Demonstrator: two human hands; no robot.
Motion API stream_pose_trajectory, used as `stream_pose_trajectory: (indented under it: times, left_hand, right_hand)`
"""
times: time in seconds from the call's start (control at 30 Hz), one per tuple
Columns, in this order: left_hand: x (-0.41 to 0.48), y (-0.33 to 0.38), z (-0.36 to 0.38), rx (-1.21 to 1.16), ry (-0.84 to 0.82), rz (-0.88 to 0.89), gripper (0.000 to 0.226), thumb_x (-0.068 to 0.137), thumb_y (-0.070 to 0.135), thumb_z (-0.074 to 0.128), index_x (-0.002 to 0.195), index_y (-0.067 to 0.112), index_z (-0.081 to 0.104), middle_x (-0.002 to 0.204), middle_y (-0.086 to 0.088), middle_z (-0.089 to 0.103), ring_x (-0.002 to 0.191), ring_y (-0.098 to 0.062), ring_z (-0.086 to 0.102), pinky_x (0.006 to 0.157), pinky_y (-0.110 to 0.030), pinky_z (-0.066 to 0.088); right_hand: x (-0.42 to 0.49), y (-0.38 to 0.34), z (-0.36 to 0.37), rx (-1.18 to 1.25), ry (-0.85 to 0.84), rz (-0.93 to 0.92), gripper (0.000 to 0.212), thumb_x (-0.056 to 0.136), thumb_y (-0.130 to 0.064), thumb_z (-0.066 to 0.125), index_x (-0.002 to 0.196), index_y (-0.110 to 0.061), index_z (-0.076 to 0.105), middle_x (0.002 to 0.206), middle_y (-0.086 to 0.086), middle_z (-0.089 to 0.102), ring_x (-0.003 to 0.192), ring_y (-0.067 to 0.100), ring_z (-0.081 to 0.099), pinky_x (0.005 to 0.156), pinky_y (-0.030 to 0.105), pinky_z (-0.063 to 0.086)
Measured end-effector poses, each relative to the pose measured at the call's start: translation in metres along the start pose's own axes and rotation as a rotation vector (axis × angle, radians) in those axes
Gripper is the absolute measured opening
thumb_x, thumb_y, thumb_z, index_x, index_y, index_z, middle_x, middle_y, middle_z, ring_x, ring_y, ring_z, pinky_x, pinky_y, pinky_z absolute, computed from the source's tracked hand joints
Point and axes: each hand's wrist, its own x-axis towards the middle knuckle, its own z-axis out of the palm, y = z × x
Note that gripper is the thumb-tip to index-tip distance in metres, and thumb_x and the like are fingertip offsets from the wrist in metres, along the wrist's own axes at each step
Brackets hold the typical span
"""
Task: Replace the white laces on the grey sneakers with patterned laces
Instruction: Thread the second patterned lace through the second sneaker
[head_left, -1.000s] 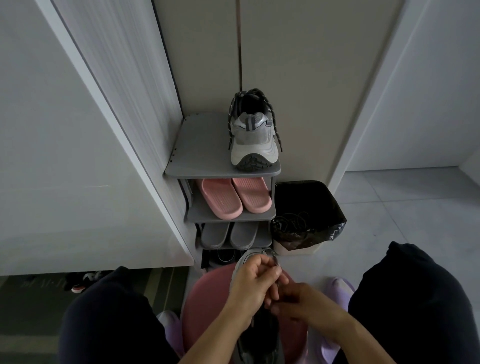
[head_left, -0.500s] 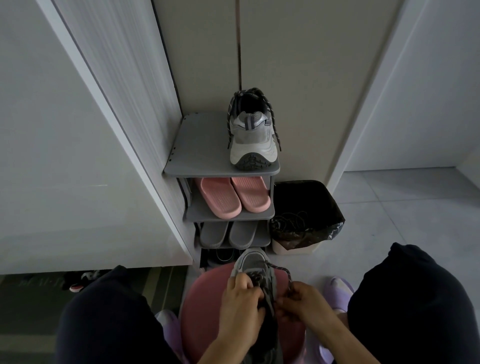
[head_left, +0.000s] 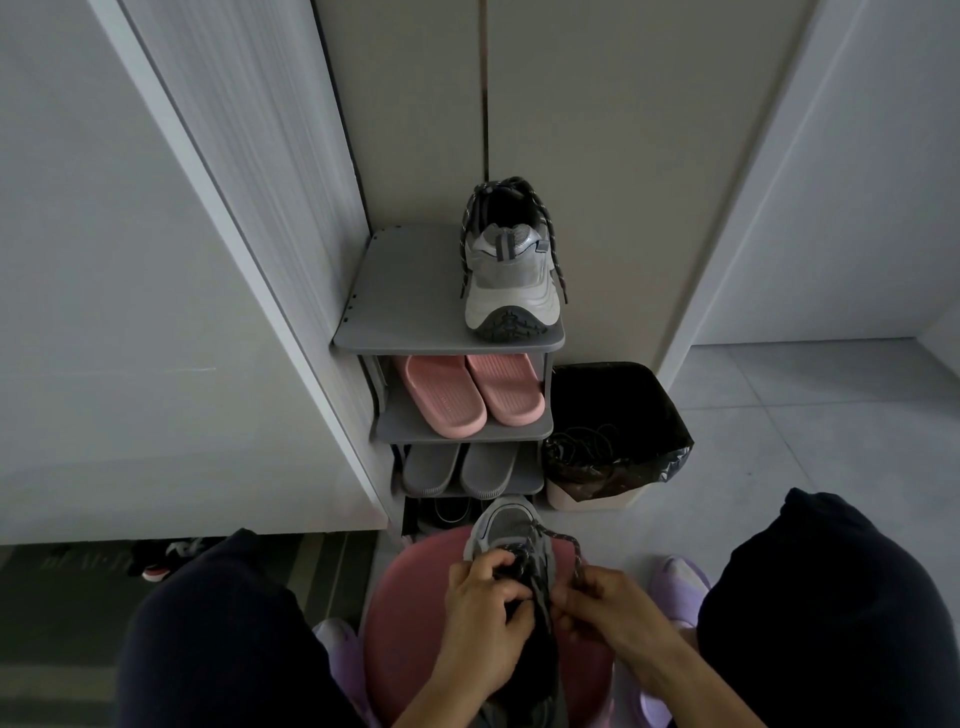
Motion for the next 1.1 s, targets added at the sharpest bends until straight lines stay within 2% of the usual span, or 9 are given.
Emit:
stream_pose_trajectory:
  times: [0.13, 0.27, 0.4, 0.47, 0.63, 0.73, 0.9, 0.97, 1.1]
  left_hand:
    - [0.001, 0.002, 0.002, -0.043, -0.048, -0.094, 0.032, 0.084, 0.045, 0.061, 0.105, 0.023, 0.069, 0.137, 0.020, 0.035, 0.119, -0.006, 0.025, 0.101, -0.015, 0.024]
    - [0.000, 0.007, -0.001, -0.213, -0.066, -0.210, 0.011, 0.083, 0.028, 0.066, 0.093, 0.022, 0.067, 0.142, 0.015, 0.035, 0.113, -0.004, 0.023, 0.097, -0.016, 0.020]
    - [-0.001, 0.006, -0.002, -0.362, -0.095, -0.284, 0.006, 0.084, 0.022, 0.067, 0.084, 0.027, 0.064, 0.142, 0.016, 0.034, 0.126, -0.009, 0.024, 0.106, -0.021, 0.019]
    - [-0.001, 0.006, -0.003, -0.387, -0.109, -0.288, 0.017, 0.083, 0.021, 0.068, 0.076, 0.032, 0.058, 0.142, 0.016, 0.035, 0.126, -0.009, 0.024, 0.111, -0.025, 0.021]
    - [0.000, 0.001, -0.001, -0.457, -0.111, -0.303, 0.018, 0.079, 0.022, 0.073, 0.071, 0.031, 0.060, 0.135, 0.020, 0.036, 0.128, -0.008, 0.028, 0.110, -0.039, 0.034]
    - [0.000, 0.002, -0.001, -0.431, -0.109, -0.287, 0.019, 0.079, 0.024, 0.073, 0.070, 0.032, 0.058, 0.125, 0.026, 0.035, 0.125, -0.006, 0.028, 0.111, -0.035, 0.031]
    - [-0.001, 0.003, -0.002, -0.401, -0.100, -0.269, 0.019, 0.081, 0.024, 0.071, 0.071, 0.031, 0.056, 0.126, 0.024, 0.034, 0.119, -0.002, 0.023, 0.104, -0.022, 0.021]
    - [-0.001, 0.001, 0.000, -0.428, -0.085, -0.278, 0.018, 0.079, 0.021, 0.072, 0.070, 0.029, 0.058, 0.128, 0.022, 0.037, 0.122, -0.003, 0.026, 0.104, -0.022, 0.021]
    - [0.001, -0.002, 0.003, -0.465, -0.054, -0.281, 0.017, 0.075, 0.019, 0.076, 0.067, 0.026, 0.062, 0.123, 0.022, 0.041, 0.129, -0.010, 0.033, 0.111, -0.031, 0.027]
  right_hand:
    - [0.000, 0.000, -0.002, -0.004, 0.010, 0.005, 0.010, 0.083, 0.004, 0.062, 0.073, -0.001, 0.062, 0.059, 0.009, 0.061, 0.053, 0.013, 0.058, 0.053, 0.019, 0.049]
    - [0.001, 0.003, -0.005, 0.061, 0.043, 0.044, 0.002, 0.079, 0.009, 0.063, 0.080, 0.007, 0.062, 0.066, 0.013, 0.065, 0.053, 0.014, 0.063, 0.051, 0.019, 0.051]
    - [0.001, 0.000, -0.008, 0.142, 0.055, 0.040, 0.007, 0.080, 0.013, 0.059, 0.080, 0.007, 0.063, 0.068, 0.016, 0.066, 0.056, 0.016, 0.065, 0.053, 0.019, 0.054]
    - [0.000, -0.002, -0.009, 0.103, 0.050, 0.014, 0.011, 0.082, 0.011, 0.059, 0.076, 0.003, 0.063, 0.066, 0.013, 0.066, 0.055, 0.015, 0.064, 0.052, 0.019, 0.053]
    - [-0.002, -0.002, -0.002, -0.091, 0.039, -0.053, 0.018, 0.083, 0.006, 0.061, 0.069, -0.005, 0.063, 0.056, 0.001, 0.065, 0.049, 0.006, 0.061, 0.052, 0.016, 0.050]
    - [-0.002, -0.002, 0.001, -0.136, 0.067, -0.086, 0.022, 0.083, 0.004, 0.061, 0.065, -0.009, 0.063, 0.049, -0.004, 0.064, 0.047, 0.002, 0.059, 0.052, 0.014, 0.049]
    - [-0.001, -0.001, 0.003, -0.138, 0.087, -0.107, 0.021, 0.084, 0.003, 0.060, 0.066, -0.007, 0.061, 0.049, -0.004, 0.063, 0.044, 0.001, 0.057, 0.050, 0.012, 0.046]
    - [0.000, -0.001, 0.004, -0.156, 0.102, -0.114, 0.021, 0.084, 0.003, 0.061, 0.066, -0.007, 0.059, 0.047, -0.004, 0.061, 0.043, 0.001, 0.057, 0.049, 0.012, 0.046]
    - [0.001, 0.001, 0.001, -0.238, 0.068, -0.125, 0.020, 0.083, 0.002, 0.062, 0.067, -0.009, 0.059, 0.052, -0.002, 0.063, 0.048, 0.004, 0.060, 0.054, 0.017, 0.050]
